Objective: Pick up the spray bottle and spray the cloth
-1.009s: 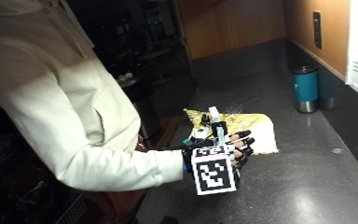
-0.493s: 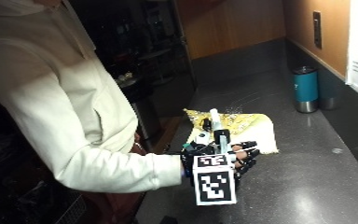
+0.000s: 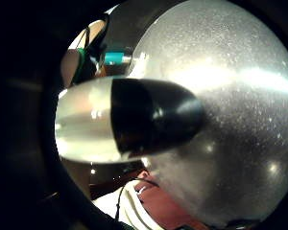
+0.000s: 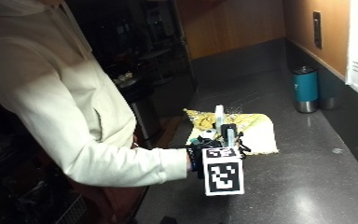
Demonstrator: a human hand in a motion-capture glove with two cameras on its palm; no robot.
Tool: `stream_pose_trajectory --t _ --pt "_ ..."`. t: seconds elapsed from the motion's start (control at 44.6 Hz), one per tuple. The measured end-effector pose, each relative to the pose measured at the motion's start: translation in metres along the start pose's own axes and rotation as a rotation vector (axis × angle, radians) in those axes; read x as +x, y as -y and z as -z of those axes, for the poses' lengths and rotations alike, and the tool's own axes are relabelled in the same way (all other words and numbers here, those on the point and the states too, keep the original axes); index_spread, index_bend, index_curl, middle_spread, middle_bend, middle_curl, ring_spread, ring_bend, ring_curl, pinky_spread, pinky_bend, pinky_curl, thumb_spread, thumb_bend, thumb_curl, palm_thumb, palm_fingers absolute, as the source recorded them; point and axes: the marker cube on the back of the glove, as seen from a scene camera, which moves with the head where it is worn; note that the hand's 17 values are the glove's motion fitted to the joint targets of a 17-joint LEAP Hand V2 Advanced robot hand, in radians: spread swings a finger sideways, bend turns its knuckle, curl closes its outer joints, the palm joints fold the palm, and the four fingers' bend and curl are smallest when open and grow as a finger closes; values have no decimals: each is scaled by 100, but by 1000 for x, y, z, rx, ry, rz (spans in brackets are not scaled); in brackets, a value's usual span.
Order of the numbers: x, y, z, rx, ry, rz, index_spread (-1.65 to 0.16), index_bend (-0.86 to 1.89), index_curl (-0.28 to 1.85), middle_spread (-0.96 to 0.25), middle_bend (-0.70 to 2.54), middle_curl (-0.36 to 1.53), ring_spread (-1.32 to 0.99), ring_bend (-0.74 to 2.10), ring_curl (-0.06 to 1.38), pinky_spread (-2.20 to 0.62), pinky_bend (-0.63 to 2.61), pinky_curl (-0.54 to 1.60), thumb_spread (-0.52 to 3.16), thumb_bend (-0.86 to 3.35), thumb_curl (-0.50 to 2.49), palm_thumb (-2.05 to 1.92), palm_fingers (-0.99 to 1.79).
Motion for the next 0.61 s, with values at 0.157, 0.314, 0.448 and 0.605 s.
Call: stream_pose_trajectory --t 0.157,0.314,0.448,0.605 --pt "-11 8 -9 8 -30 17 -30 25 32 -12 30 39 -15 48 35 -5 26 33 78 5 44 92 116" --pt "-30 19 -37 -51 -126 34 -23 27 38 -13 31 41 -17 43 36 -13 27 35 56 2 52 101 124" --pt "-42 26 -67 -147 -336 52 -20 29 41 -16 38 44 -18 42 37 -16 24 35 42 -1 57 105 130" --pt "-84 21 -65 -293 -655 70 -18 30 44 -15 43 46 -19 45 39 -19 25 35 30 -3 61 105 135"
